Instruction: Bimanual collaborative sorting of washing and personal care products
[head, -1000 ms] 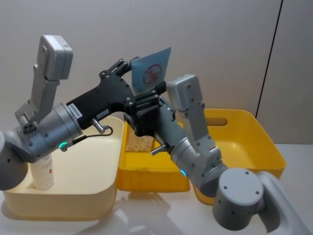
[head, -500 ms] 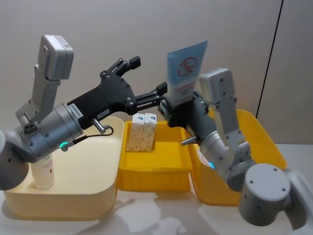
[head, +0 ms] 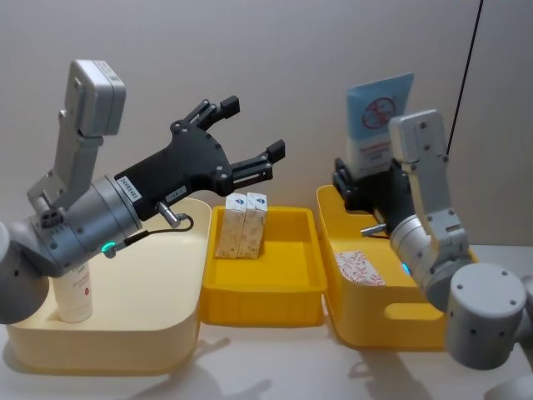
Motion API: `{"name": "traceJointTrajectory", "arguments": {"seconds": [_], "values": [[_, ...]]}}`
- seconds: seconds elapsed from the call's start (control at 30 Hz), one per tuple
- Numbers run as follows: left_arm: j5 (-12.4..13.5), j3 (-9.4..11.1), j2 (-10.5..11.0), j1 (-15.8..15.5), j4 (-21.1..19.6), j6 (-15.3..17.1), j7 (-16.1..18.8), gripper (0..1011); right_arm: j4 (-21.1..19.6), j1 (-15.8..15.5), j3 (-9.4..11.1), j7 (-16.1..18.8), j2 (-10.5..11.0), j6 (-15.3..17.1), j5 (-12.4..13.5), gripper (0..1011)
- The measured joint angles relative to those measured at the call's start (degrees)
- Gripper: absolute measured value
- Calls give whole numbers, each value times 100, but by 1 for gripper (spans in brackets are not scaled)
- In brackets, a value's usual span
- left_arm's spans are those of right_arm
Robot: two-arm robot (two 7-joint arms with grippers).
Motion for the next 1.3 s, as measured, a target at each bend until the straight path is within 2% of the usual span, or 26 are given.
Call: {"name": "traceJointTrajectory", "arguments": {"seconds": [0.27, 0.3, 0.43, 0.7, 0.73, 0.93, 1.1, 1.13, 1.17, 1.3], "values": [[0, 0, 0, 0, 0, 0, 0, 1003, 406, 331, 206, -118, 37, 596, -108, 605], [0, 0, 0, 0, 0, 0, 0, 1003, 406, 331, 206, -118, 37, 596, -108, 605], [0, 0, 0, 0, 0, 0, 0, 1003, 642, 542, 267, -105, 52, 946, -134, 604], [0, 0, 0, 0, 0, 0, 0, 1003, 1032, 932, 299, 73, 105, 1577, -169, 604], [0, 0, 0, 0, -1, 0, 0, 1003, 1112, 1022, 297, 137, 121, 1734, -174, 604], [0, 0, 0, 0, -1, 0, 0, 1003, 1381, 1358, 230, 380, 197, 2200, -203, 605], [0, 0, 0, 0, -1, 0, 0, 1003, 1728, 1811, 78, 784, 310, 2780, -246, 604], [0, 0, 0, 0, -1, 0, 0, 1003, 1728, 1811, 78, 784, 310, 2780, -246, 607], [0, 0, 0, 0, -1, 0, 0, 1003, 1839, 1948, 18, 887, 347, 2907, -259, 607], [0, 0, 0, 0, -1, 0, 0, 1003, 2098, 2260, -130, 1194, 420, 3223, -290, 694]]}}
